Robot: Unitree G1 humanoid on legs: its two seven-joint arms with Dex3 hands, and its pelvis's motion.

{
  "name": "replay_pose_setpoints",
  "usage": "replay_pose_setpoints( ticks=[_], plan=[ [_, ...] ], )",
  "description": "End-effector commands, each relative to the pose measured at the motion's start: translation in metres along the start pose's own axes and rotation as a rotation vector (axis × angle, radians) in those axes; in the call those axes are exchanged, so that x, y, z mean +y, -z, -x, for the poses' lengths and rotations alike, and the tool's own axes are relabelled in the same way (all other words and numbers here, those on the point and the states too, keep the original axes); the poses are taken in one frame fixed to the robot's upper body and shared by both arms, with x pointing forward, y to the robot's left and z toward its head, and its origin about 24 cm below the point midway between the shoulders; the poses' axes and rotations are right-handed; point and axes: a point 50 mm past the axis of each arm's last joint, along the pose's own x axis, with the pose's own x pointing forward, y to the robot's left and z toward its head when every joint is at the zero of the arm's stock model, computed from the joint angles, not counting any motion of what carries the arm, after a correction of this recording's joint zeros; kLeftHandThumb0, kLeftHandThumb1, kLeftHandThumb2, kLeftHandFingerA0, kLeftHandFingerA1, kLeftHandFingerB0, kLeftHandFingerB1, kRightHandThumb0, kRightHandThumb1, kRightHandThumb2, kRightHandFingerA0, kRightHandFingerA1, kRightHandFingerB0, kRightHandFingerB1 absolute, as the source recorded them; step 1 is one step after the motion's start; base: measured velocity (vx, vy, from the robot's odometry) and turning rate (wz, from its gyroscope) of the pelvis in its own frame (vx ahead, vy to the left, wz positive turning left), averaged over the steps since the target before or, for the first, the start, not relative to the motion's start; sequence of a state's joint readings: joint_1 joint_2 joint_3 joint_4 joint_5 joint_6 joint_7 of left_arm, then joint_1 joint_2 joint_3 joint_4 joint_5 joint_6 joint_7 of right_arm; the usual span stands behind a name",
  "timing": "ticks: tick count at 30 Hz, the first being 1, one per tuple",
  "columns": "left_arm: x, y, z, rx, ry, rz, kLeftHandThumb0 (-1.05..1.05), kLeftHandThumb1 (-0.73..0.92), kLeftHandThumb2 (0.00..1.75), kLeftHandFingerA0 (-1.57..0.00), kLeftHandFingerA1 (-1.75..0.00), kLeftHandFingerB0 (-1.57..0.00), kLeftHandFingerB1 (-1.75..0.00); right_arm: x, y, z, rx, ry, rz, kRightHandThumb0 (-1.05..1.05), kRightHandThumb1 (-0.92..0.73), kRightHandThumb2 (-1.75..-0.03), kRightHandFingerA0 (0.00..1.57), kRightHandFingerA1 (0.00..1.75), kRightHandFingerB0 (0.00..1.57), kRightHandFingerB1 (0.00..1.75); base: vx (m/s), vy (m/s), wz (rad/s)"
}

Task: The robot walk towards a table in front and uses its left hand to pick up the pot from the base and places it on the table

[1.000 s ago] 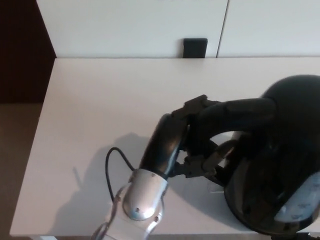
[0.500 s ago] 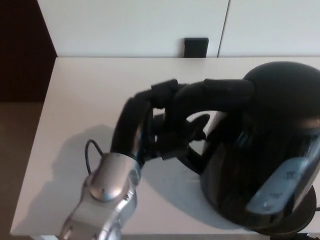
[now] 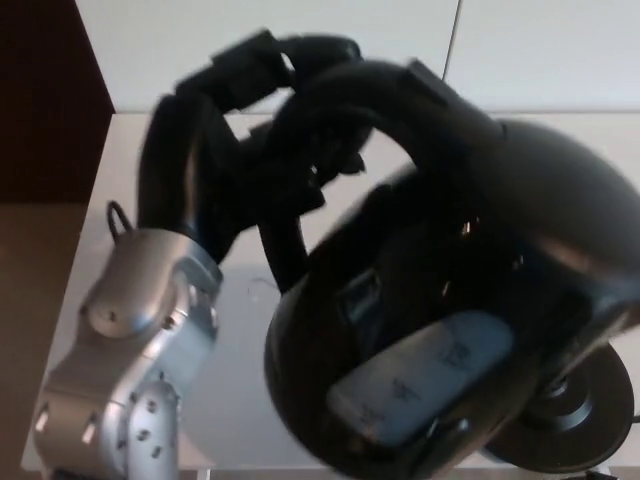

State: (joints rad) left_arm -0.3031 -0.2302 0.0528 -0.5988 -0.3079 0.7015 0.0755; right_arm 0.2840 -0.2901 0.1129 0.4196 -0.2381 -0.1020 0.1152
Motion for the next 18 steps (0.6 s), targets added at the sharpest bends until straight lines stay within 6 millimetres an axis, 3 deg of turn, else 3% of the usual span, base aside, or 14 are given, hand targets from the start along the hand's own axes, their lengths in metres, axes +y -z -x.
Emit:
replay_pose_setpoints(
  ticks=[1, 2, 3, 4, 9, 10, 13, 18],
  plan=[
    [-0.001, -0.023, 0.002, -0.06, 0.031, 0.146, -0.16, 0.84, 0.67, -1.04, -1.4, -0.82, -0.83, -0.005, 0.009, 0.004, 0.01, 0.009, 0.029, -0.43, -0.49, -0.84, 0.45, 0.57, 0.38, 0.52, 0.0, 0.0, 0.0],
    [-0.001, -0.024, 0.002, -0.058, 0.031, 0.147, -0.16, 0.84, 0.67, -1.04, -1.4, -0.82, -0.83, -0.005, 0.009, 0.004, 0.009, 0.009, 0.029, -0.43, -0.49, -0.84, 0.45, 0.57, 0.38, 0.52, 0.0, 0.0, 0.0],
    [0.009, -0.025, 0.005, -0.065, -0.016, 0.122, -0.15, 0.83, 0.68, -1.07, -1.4, -0.8, -0.91, -0.004, 0.01, 0.004, 0.017, 0.008, 0.017, -0.39, -0.63, -0.58, 0.55, 0.47, 0.47, 0.41, 0.0, 0.0, 0.0],
    [0.015, -0.025, 0.006, -0.06, -0.03, 0.104, -0.17, 0.84, 0.69, -1.03, -1.48, -0.73, -0.94, -0.004, 0.01, 0.004, 0.017, 0.006, 0.012, -0.38, -0.64, -0.59, 0.56, 0.49, 0.46, 0.41, 0.0, 0.0, 0.0],
    [0.027, -0.025, 0.007, -0.04, -0.066, 0.066, -0.17, 0.84, 0.68, -1.01, -1.5, -0.72, -0.94, -0.005, 0.01, 0.004, 0.013, 0.003, 0.013, -0.39, -0.64, -0.59, 0.55, 0.48, 0.46, 0.41, 0.0, 0.0, 0.0],
    [0.038, -0.021, 0.006, -0.018, -0.103, 0.049, -0.16, 0.86, 0.65, -1.0, -1.5, -0.67, -0.93, -0.004, 0.01, 0.004, 0.009, 0.004, 0.013, -0.37, -0.63, -0.58, 0.53, 0.47, 0.46, 0.41, 0.0, 0.0, 0.0],
    [0.056, -0.013, 0.004, 0.01, -0.157, 0.01, -0.15, 0.85, 0.66, -0.96, -1.51, -0.68, -0.95, -0.003, 0.011, 0.004, 0.01, 0.001, 0.01, -0.37, -0.64, -0.58, 0.51, 0.46, 0.46, 0.41, 0.0, 0.0, 0.0],
    [0.07, -0.004, 0.0, 0.029, -0.184, -0.002, -0.14, 0.85, 0.66, -0.93, -1.53, -0.69, -0.92, -0.003, 0.011, 0.004, 0.007, -0.001, 0.007, -0.36, -0.64, -0.58, 0.51, 0.46, 0.46, 0.41, 0.0, 0.0, 0.0]
  ],
)
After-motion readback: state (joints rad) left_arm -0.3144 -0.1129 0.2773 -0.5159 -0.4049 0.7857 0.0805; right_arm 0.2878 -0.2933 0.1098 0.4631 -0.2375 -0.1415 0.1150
